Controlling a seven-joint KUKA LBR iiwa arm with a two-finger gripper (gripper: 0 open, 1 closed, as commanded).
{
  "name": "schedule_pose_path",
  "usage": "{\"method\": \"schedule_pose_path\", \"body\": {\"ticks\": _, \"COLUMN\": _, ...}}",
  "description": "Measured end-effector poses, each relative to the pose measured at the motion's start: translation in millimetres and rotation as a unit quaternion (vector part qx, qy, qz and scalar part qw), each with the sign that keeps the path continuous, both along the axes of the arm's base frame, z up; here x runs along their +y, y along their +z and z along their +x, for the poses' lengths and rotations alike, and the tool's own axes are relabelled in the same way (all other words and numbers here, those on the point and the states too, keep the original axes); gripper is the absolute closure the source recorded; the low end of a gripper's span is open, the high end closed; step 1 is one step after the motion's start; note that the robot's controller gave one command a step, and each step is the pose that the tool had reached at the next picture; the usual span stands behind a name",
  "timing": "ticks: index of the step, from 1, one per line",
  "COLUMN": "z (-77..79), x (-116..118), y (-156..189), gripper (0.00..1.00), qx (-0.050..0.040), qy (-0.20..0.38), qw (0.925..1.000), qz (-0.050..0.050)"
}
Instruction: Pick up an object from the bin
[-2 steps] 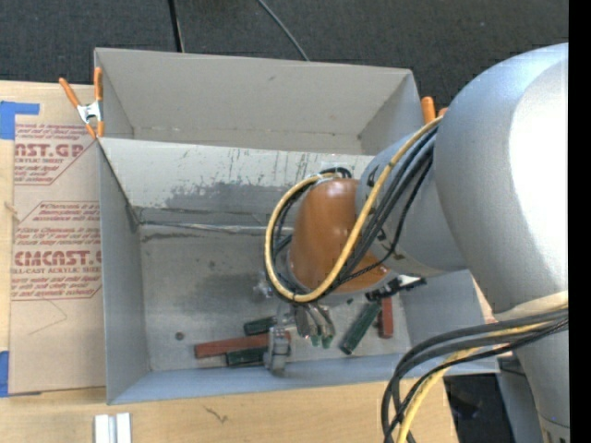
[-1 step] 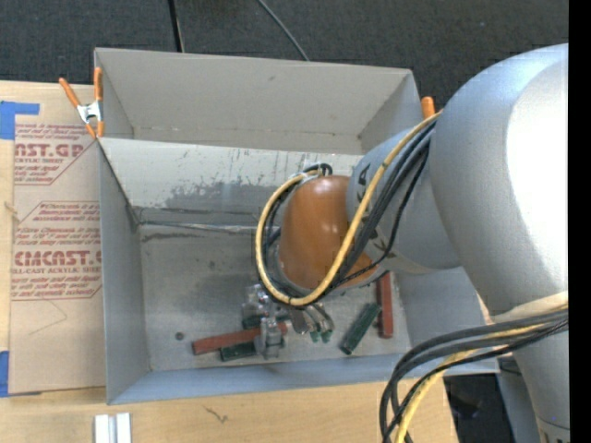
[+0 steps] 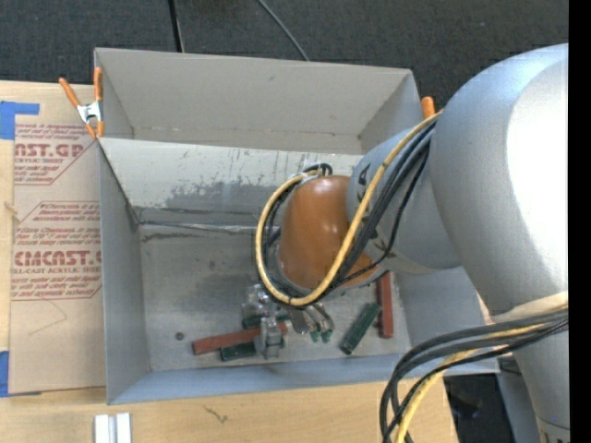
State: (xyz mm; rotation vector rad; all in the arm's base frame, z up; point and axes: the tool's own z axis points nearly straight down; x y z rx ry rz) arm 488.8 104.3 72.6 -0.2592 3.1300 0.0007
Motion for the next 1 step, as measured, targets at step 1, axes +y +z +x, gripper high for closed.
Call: {"method": "schedule_pose_path", "body": {"ticks": 1, "z": 21.3, "x": -6.5, "y": 141.5, "gripper": 1.00, "qx": -0.0007, "qy": -0.003, "qw": 1.0000, "qz": 0.000}}
